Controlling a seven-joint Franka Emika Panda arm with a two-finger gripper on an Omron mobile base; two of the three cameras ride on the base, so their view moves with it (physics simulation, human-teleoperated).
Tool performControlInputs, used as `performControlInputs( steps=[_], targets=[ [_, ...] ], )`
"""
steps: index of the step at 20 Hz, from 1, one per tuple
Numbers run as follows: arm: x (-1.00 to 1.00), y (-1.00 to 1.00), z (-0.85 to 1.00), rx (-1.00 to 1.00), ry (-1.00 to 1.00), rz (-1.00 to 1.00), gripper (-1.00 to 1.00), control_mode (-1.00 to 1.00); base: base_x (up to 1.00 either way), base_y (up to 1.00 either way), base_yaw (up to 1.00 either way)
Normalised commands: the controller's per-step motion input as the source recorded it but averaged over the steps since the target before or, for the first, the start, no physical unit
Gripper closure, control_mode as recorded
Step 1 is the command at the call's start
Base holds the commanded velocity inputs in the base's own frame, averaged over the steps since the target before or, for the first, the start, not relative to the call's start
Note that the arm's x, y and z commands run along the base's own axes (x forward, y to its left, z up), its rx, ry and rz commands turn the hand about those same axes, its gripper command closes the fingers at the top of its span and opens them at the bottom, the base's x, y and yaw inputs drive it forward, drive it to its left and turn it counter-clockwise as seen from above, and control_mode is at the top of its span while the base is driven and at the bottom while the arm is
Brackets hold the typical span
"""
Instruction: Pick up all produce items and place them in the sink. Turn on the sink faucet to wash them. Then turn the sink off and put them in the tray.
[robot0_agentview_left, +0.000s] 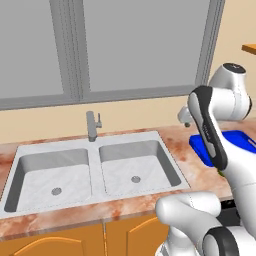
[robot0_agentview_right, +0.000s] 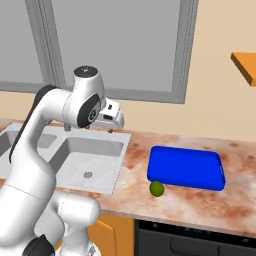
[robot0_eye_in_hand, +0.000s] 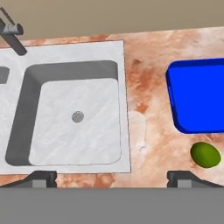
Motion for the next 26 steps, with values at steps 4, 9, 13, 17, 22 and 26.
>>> performControlInputs(
  steps=[4,9,13,17,22,26],
  targets=[
    [0.00,-0.35,-0.03,0.01,0.00,0.00,-1.00,-1.00,0.00,0.00,0.00],
    [0.00,-0.29,-0.03,0.01,0.00,-0.01,-1.00,-1.00,0.00,0.00,0.00],
    [0.00,-0.17,0.00,0.00,0.00,-0.01,-1.00,-1.00,0.00,0.00,0.00],
    [0.00,-0.13,0.00,0.00,0.00,0.00,-1.00,-1.00,0.00,0.00,0.00],
    [0.00,-0.11,0.00,0.00,0.00,0.00,-1.00,-1.00,0.00,0.00,0.00],
    [0.00,-0.10,-0.02,0.00,0.00,0.00,-1.00,-1.00,0.00,0.00,0.00]
  ],
)
